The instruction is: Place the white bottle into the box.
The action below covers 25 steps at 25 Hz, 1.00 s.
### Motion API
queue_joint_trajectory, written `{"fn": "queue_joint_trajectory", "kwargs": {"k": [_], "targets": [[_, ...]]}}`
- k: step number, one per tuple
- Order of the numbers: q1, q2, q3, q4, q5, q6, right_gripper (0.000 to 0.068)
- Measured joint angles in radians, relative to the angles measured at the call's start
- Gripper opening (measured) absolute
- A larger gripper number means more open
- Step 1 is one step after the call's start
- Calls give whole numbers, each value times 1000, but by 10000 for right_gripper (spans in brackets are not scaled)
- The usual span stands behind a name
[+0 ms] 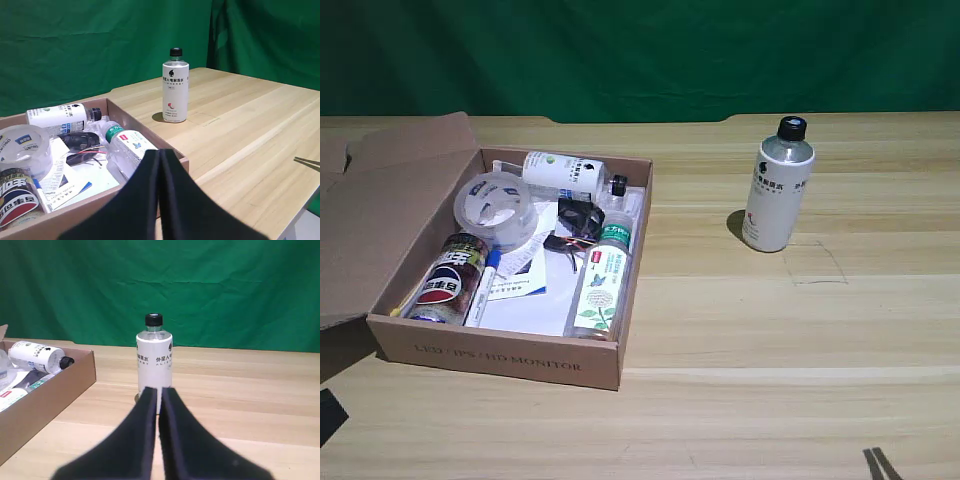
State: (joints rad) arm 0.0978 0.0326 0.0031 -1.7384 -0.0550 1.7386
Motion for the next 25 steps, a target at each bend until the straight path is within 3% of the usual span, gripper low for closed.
{"fn": "queue_joint_trajectory", "kwargs": {"k": [18,25], "targets": [[0,0,0,0,-9,0,3],[0,0,-35,-4,-112,0,3]]}}
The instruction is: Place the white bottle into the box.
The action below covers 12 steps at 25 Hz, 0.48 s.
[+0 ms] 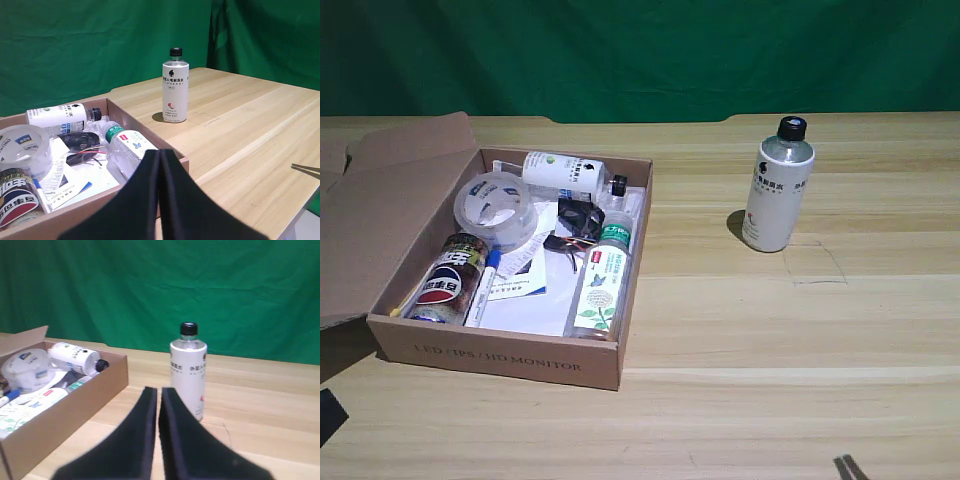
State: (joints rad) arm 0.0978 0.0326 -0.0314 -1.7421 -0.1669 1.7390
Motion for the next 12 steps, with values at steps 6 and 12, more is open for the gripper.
{"fn": "queue_joint_trajectory", "kwargs": {"k": [6,12], "targets": [[0,0,-93,63,-121,0,3],[0,51,-162,-7,-149,43,10]]}}
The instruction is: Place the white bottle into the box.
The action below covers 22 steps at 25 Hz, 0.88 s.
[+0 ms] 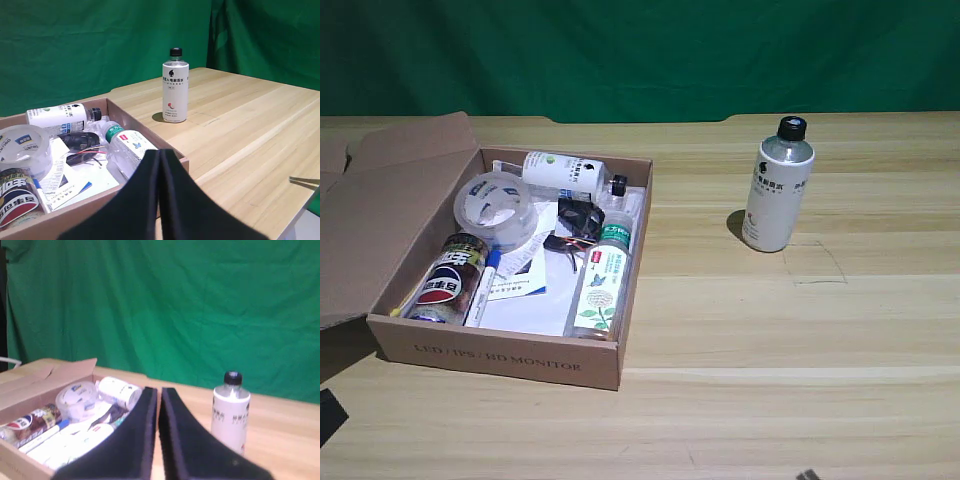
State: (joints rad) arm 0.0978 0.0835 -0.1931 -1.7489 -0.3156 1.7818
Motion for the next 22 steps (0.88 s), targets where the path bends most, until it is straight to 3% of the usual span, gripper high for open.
{"fn": "queue_joint_trajectory", "kwargs": {"k": [3,6,9,12,15,22], "targets": [[0,98,0,-3,-11,9,71],[0,204,0,-5,-19,10,200],[0,300,-13,-9,-19,10,428],[0,378,-56,-10,-7,10,615],[0,435,-106,-10,1,10,678],[0,517,-137,-9,68,10,679]]}}
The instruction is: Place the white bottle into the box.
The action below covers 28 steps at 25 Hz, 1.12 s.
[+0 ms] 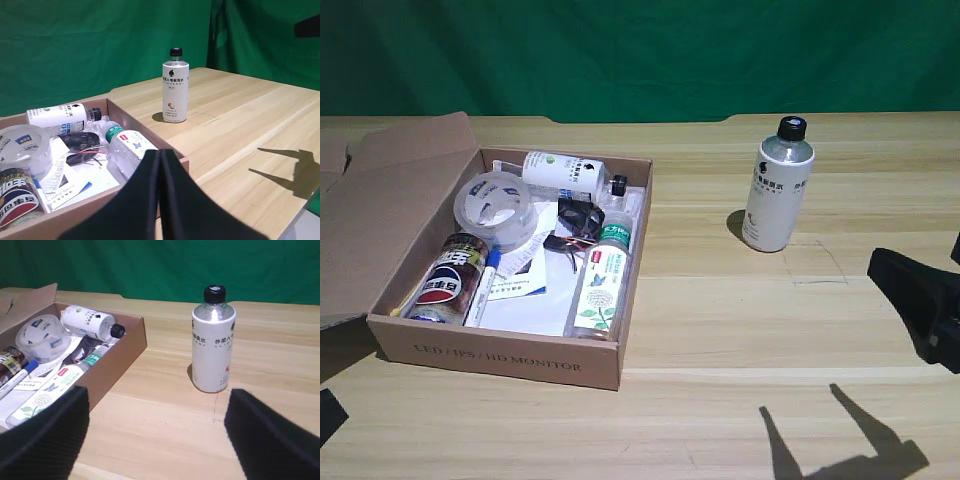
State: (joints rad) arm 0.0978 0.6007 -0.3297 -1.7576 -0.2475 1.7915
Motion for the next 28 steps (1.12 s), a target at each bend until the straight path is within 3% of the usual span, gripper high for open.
{"fn": "queue_joint_trajectory", "kwargs": {"k": [6,16,25,28], "targets": [[0,103,-18,0,30,0,680],[0,424,-220,2,36,-13,679],[6,716,-418,4,17,84,675],[78,797,-467,7,104,96,673]]}}
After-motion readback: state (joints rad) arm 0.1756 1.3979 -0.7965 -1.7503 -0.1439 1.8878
